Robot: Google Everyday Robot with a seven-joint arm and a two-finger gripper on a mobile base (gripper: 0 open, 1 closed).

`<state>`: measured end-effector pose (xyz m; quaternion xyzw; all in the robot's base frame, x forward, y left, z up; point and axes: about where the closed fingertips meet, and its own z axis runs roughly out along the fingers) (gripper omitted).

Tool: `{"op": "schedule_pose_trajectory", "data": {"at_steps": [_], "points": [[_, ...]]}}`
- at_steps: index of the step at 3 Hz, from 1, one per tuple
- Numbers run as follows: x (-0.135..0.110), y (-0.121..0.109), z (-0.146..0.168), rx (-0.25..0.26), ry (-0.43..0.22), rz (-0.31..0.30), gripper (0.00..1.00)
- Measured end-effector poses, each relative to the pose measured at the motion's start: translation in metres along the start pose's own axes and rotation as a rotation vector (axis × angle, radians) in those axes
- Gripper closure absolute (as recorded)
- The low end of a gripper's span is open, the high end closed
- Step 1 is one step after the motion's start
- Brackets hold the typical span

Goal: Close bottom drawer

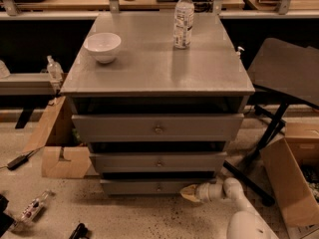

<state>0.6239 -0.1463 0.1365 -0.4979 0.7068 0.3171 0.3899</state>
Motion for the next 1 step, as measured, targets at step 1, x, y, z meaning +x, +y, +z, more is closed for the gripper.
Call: {"op": "schedule_pose_trajectory", "data": {"at_steps": [1], "points": [[0.0000,0.0000,0.0000,0.000,0.000,0.000,1.00]]}}
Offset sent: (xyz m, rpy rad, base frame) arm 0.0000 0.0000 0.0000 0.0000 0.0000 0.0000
